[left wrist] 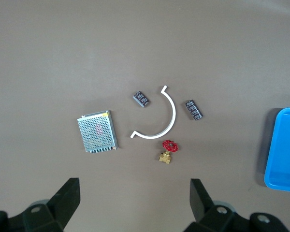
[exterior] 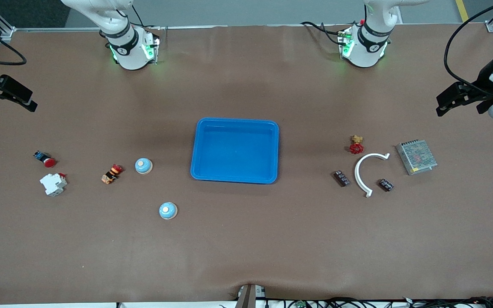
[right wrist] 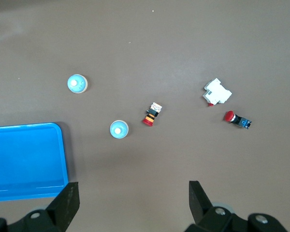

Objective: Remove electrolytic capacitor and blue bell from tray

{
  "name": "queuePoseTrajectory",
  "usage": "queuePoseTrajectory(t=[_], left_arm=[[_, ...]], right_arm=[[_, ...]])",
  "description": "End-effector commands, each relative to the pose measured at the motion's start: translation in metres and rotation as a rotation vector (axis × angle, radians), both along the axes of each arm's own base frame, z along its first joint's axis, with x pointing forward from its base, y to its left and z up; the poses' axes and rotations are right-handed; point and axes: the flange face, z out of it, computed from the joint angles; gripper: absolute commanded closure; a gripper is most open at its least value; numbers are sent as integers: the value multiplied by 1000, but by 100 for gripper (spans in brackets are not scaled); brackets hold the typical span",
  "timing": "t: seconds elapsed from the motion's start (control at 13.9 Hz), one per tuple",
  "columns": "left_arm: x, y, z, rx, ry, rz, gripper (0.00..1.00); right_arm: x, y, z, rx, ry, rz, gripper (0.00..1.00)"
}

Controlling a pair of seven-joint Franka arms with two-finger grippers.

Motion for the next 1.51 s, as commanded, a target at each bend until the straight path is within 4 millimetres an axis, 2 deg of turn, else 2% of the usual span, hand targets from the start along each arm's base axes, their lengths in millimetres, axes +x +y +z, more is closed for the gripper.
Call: queuePoseTrajectory(t=[0.0,0.22,0.43,0.57,1.44], left_arm=[[12,-4,-4,-5,4,-21,0],[13,-3,-5,-4,5,-17,0],[13,10,0,-4,-4,8,0],[13,11,20,-7,-45,14,0],[10,6,29,10,-64,1,0]], right_arm=[[1,-5,5,-12,0,-3,0],[1,-4,4,-9,2,-4,0],[6,-4,-3,-11,14,-1,0],[9,-4,-7,-12,21,-1,0],[11,-3,-10,-10,24,2,0]])
